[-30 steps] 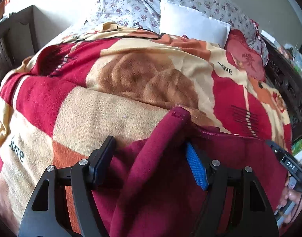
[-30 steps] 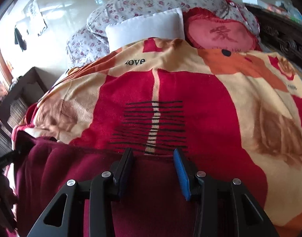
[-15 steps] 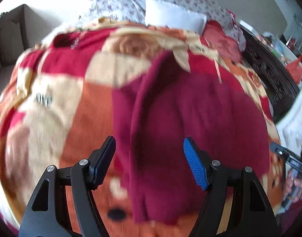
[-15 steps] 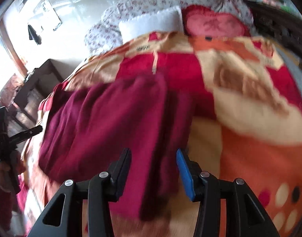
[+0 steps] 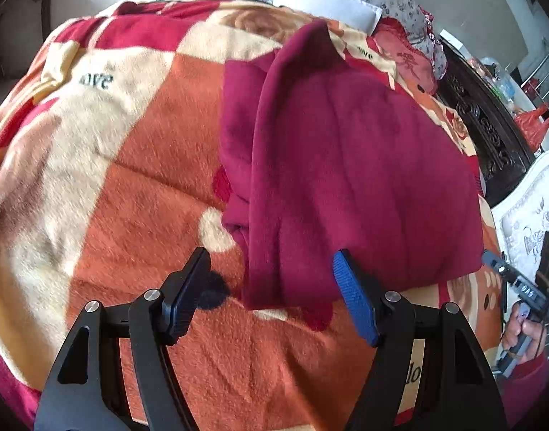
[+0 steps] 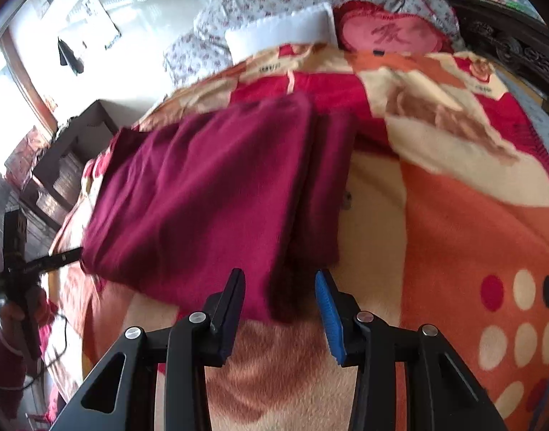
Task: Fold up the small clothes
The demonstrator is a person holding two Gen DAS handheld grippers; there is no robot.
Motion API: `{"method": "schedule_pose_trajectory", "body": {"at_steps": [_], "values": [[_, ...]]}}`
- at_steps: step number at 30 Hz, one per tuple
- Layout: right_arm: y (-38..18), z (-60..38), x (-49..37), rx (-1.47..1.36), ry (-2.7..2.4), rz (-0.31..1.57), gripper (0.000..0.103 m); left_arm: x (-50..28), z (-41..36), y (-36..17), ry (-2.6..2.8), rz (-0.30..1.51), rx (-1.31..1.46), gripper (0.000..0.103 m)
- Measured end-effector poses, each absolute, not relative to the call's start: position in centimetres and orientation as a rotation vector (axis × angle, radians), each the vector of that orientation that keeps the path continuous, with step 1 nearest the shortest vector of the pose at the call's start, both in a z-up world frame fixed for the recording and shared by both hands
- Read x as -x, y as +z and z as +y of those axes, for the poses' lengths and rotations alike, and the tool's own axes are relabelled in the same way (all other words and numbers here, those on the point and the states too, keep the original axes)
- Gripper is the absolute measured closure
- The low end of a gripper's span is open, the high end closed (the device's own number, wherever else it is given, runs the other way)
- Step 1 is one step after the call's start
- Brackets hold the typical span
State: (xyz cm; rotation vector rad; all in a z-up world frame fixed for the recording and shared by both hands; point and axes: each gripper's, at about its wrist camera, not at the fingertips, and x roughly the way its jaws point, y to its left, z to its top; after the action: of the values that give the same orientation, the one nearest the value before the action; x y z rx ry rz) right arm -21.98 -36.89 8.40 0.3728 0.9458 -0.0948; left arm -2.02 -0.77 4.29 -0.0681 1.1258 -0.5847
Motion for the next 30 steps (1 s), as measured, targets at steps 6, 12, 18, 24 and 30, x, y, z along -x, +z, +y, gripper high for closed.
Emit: {"method": "schedule_pose_trajectory", "body": {"at_steps": [6,12,18,24,30], "values": [[6.9,-35.5,20.8,-0.356,-0.07,0.961,0.093,2.3,-1.2,4.1,-0.572,1.135,0.052,0.032],[8.9,-35.5,22.4,-0.257,-0.09,0.977,0.095,2.8,-1.2,5.0,-0.597,1.102,0.039,0.032],[6.9,-35.6,22.0,-0.283,-0.118,1.032,0.095,3.0,-1.8,5.6,-0.599,1.082,0.03,0.032],[9.6,-33.9,22.7,-0.081,-0.216,1.029,0.07,3.0,-2.4,7.3,-0.606,1.021,-0.007,0.032],[11.8,-32.3,22.3,0.029,-0.232,1.0,0.07,2.5,-4.0,7.8,-0.624,1.015,-0.02,0.032]]}}
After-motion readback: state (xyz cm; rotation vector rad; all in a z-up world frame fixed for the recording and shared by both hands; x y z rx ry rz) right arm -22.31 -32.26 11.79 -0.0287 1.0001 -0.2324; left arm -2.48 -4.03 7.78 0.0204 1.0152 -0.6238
